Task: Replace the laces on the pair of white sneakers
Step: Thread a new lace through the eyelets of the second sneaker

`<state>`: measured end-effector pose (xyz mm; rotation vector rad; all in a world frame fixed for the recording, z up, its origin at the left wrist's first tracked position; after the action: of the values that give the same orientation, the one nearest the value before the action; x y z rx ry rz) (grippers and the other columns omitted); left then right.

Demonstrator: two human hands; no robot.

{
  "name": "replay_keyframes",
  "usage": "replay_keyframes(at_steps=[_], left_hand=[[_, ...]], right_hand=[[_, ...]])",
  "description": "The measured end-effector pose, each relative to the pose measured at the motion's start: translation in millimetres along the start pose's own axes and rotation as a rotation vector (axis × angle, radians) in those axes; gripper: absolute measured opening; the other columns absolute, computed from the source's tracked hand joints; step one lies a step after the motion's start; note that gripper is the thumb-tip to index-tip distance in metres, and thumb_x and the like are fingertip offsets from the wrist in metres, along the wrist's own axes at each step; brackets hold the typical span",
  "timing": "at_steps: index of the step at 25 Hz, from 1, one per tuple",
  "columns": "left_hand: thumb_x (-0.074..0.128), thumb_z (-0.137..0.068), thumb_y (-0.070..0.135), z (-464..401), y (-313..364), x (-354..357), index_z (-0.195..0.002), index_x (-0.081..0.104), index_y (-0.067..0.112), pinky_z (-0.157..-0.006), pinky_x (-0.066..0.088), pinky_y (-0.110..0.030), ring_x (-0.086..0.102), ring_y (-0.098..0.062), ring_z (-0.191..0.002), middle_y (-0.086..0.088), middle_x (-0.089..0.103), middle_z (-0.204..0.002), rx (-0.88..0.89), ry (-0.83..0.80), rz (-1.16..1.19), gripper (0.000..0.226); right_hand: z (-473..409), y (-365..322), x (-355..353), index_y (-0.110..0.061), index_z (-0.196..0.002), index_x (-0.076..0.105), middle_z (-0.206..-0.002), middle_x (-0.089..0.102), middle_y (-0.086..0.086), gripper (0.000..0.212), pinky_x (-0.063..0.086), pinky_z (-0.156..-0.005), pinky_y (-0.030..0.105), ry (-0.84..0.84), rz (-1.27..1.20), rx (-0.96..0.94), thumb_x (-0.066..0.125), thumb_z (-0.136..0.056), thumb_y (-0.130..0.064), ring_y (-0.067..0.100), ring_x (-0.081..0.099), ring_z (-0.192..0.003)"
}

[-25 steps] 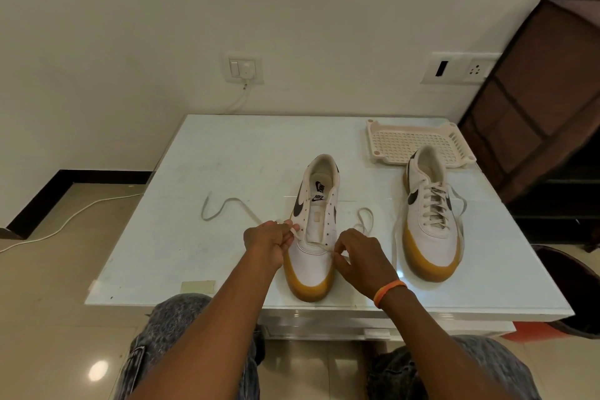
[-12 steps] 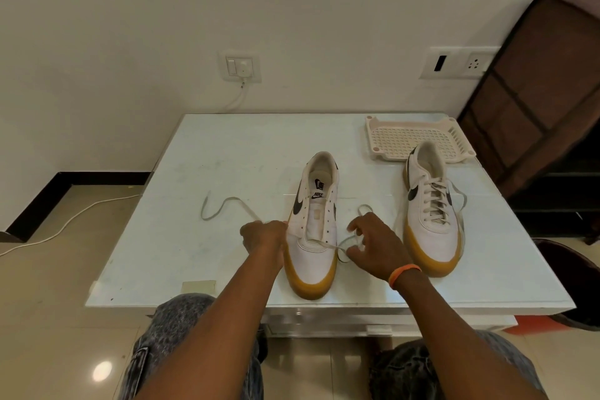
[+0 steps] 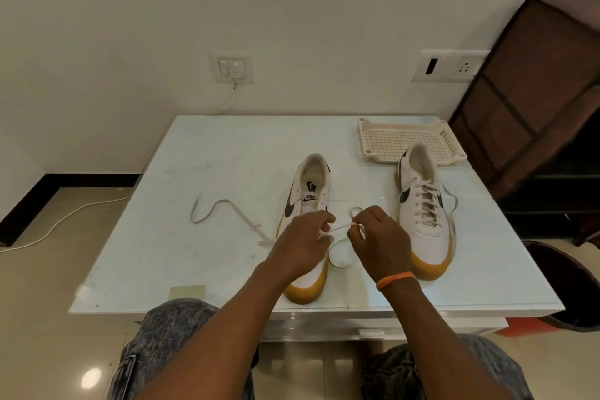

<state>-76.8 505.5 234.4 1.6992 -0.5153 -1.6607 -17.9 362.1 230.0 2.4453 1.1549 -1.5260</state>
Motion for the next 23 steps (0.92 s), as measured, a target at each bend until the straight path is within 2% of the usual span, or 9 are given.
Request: replay_keyframes(at_steps=[2,4,7,10,12,14,19,21,23], left_hand=[[0.063,-0.093,0.028,-6.4,10.1,12.3,-0.129,0.058,0.022,-0.092,0.050,-0.027,0.061,-0.011,-0.106,0.004,0.065,-0.120,-0.001,-0.131,0.078,0.037],[0.064,-0.093,0.030,-19.3,21.8,9.4,-0.119,0.065,0.018,-0.075,0.056,-0.025,0.065,-0.009,-0.088,0.005,0.069,-0.105,0.024,-0.141,0.193,0.029],[0.069,-0.090,0.023,-36.6,34.7,-5.3,-0.103,0.073,0.014,-0.050,0.045,-0.014,0.060,0.001,-0.058,0.004,0.070,-0.085,0.024,-0.122,0.404,0.016],[0.080,-0.080,0.028,-48.4,35.2,-11.0,-0.099,0.074,0.021,-0.061,0.047,-0.012,0.062,0.003,-0.066,0.008,0.070,-0.078,0.071,-0.092,0.325,0.021],[0.081,-0.077,0.032,-50.5,34.5,-14.4,-0.092,0.075,0.024,-0.067,0.050,-0.017,0.064,0.001,-0.068,0.011,0.069,-0.074,0.144,0.021,0.091,0.018],[0.077,-0.081,0.033,-48.8,34.0,-30.0,-0.087,0.074,0.023,-0.067,0.053,-0.024,0.064,-0.002,-0.067,0.011,0.070,-0.074,0.185,0.260,-0.075,0.011],[0.067,-0.084,0.017,-43.5,38.5,-53.1,-0.093,0.068,0.013,-0.061,0.054,-0.029,0.063,-0.017,-0.069,0.000,0.069,-0.084,0.299,0.647,-0.204,0.009],[0.063,-0.085,0.016,-44.1,44.6,-52.1,-0.097,0.068,0.012,-0.066,0.051,-0.024,0.064,-0.013,-0.077,0.000,0.069,-0.093,0.359,0.634,-0.102,0.014],[0.060,-0.087,0.019,-47.2,49.8,-45.1,-0.100,0.069,0.015,-0.072,0.053,-0.022,0.064,-0.008,-0.082,0.004,0.069,-0.095,0.380,0.500,0.060,0.016]], right_hand=[[-7.5,12.1,-12.8,-0.013,-0.081,0.071,-0.078,0.062,0.002,0.005,0.047,-0.052,0.028,0.084,-0.104,0.112,0.075,-0.079,-0.011,0.019,0.057,-0.063],[-15.6,32.0,-22.6,-0.015,-0.087,0.077,-0.078,0.060,0.001,0.007,0.045,-0.065,0.027,0.156,-0.202,0.269,0.076,-0.081,-0.017,0.016,0.056,-0.072],[-24.6,61.0,-32.6,-0.019,-0.091,0.079,-0.076,0.065,0.000,0.011,0.038,-0.072,0.009,0.200,-0.359,0.487,0.073,-0.084,-0.024,0.008,0.057,-0.072],[-31.1,78.9,-38.2,-0.012,-0.084,0.079,-0.062,0.062,-0.009,0.019,0.037,-0.067,0.002,0.232,-0.421,0.556,0.071,-0.087,-0.029,-0.001,0.056,-0.058],[-33.3,83.7,-35.9,-0.013,-0.079,0.078,-0.058,0.063,-0.003,0.026,0.044,-0.069,0.011,0.212,-0.447,0.575,0.068,-0.089,-0.035,0.005,0.056,-0.056],[-34.3,87.9,-30.9,-0.015,-0.076,0.076,-0.059,0.064,0.004,0.033,0.050,-0.071,0.024,0.177,-0.441,0.609,0.063,-0.091,-0.041,0.015,0.058,-0.059],[-33.9,103.6,-17.0,-0.014,-0.078,0.071,-0.061,0.064,0.012,0.047,0.058,-0.068,0.045,0.066,-0.476,0.822,0.046,-0.098,-0.049,0.027,0.062,-0.059],[-35.7,95.5,-11.7,-0.009,-0.081,0.070,-0.056,0.060,0.014,0.047,0.055,-0.055,0.036,0.022,-0.501,0.808,0.043,-0.100,-0.044,0.023,0.057,-0.050],[-37.3,84.4,-7.0,-0.011,-0.089,0.069,-0.052,0.057,0.013,0.036,0.042,-0.039,0.023,-0.011,-0.577,0.797,0.045,-0.102,-0.034,0.017,0.050,-0.041]])
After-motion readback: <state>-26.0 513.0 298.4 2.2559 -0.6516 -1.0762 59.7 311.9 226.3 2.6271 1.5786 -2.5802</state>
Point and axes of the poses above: each hand's wrist, its own z-axis away from the middle knuckle, its own x-axis out of the palm, y = z × x, the point moved 5 cm from there along -z, towards the middle knuckle
